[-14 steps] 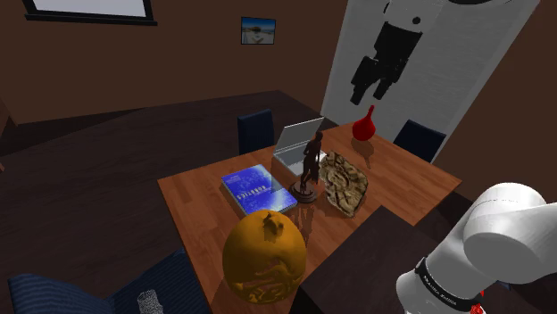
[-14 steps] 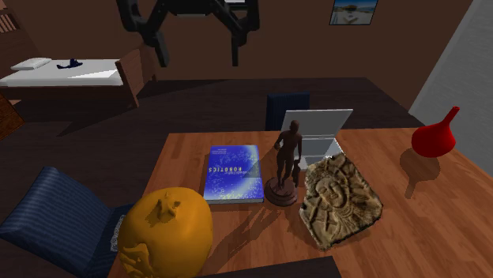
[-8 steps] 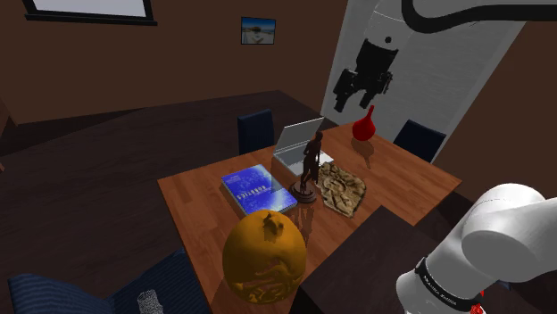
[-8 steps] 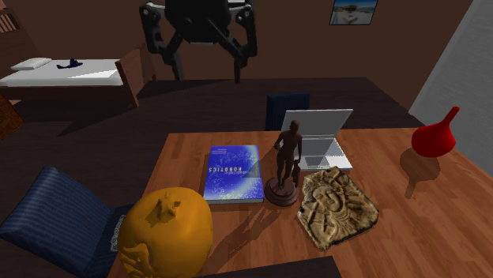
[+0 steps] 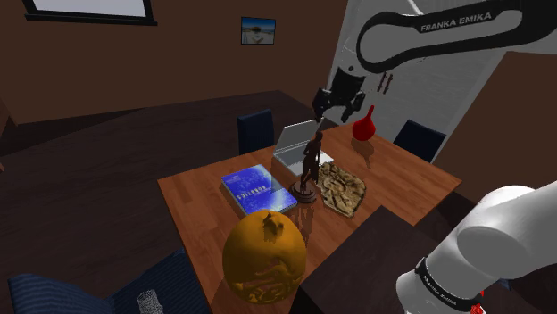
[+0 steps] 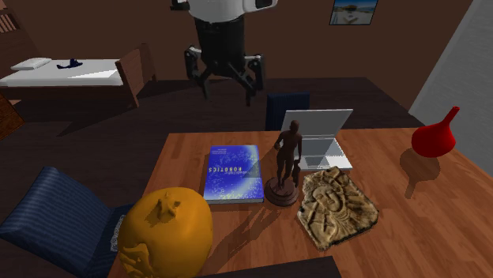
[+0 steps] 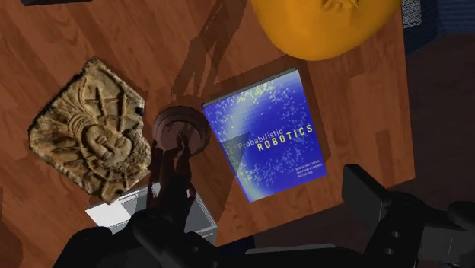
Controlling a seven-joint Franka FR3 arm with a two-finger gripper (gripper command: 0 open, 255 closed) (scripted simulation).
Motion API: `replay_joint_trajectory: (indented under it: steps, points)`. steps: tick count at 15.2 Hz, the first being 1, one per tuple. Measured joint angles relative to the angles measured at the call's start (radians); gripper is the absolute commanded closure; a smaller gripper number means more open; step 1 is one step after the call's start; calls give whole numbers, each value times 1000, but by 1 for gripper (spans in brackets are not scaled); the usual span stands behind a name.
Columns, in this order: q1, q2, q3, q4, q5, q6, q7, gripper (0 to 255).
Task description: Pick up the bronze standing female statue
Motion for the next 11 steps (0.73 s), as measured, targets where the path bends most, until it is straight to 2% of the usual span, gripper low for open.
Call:
replay_joint_trajectory:
  steps: [11]
  points:
    - [-96,349,15,62,-67,314,279,0]
